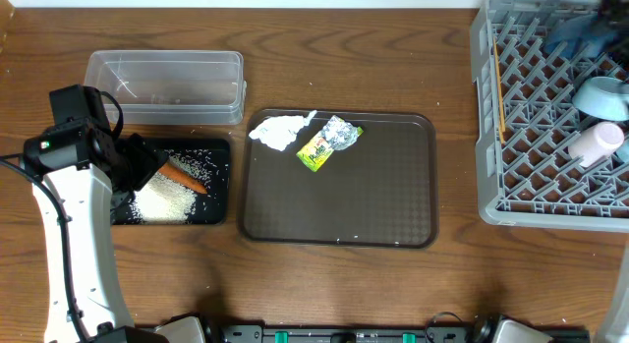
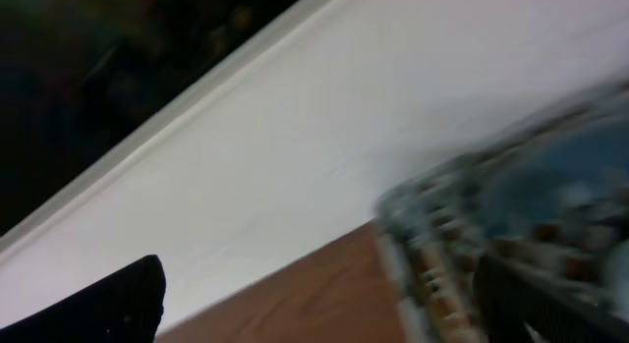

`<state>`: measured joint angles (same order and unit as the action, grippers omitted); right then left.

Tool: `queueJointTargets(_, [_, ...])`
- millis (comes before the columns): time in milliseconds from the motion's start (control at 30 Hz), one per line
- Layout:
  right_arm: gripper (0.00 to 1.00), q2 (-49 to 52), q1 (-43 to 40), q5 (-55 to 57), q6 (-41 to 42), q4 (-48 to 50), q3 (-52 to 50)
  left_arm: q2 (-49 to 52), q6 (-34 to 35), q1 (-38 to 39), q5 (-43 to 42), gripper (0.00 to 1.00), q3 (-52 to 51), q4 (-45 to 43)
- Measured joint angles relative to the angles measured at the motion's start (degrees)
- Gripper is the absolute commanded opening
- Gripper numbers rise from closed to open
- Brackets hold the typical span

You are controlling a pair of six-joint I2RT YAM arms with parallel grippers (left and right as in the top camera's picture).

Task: Sort waste into correct bins and load items into the dishwasher rack
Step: 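Release the plate and raise the right gripper out of the rack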

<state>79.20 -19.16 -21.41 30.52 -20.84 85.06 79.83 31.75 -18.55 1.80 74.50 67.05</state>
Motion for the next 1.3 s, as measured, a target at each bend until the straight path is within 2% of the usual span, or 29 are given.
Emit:
queueJointTargets(200, [0.99,2.3,12.6,-1.5,-7.5,-5.5,0.0,0.0,0.0,0.0,0.0,1.00,0.0,0.0])
queueJointTargets(367, [0.99,9.0,26.9,7.3,-12.8,-11.5,0.0,0.0,0.0,0.0,0.0,1.00,0.0,0.0])
queueJointTargets(633, [0.99,20.3,41.0,16.9,-12.6,-15.9,0.0,0.0,0.0,0.0,0.0,1.00,0.0,0.0])
queueJointTargets(900, [0.99,22.0,42.3,19.6,-7.6,-19.0,0.0,0.0,0.0,0.0,0.0,1.00,0.0,0.0])
queueJointTargets(1300, [0.99,19.5,34.2,21.4,-6.1,-21.1,0.0,0.0,0.0,0.0,0.0,1.00,0.0,0.0])
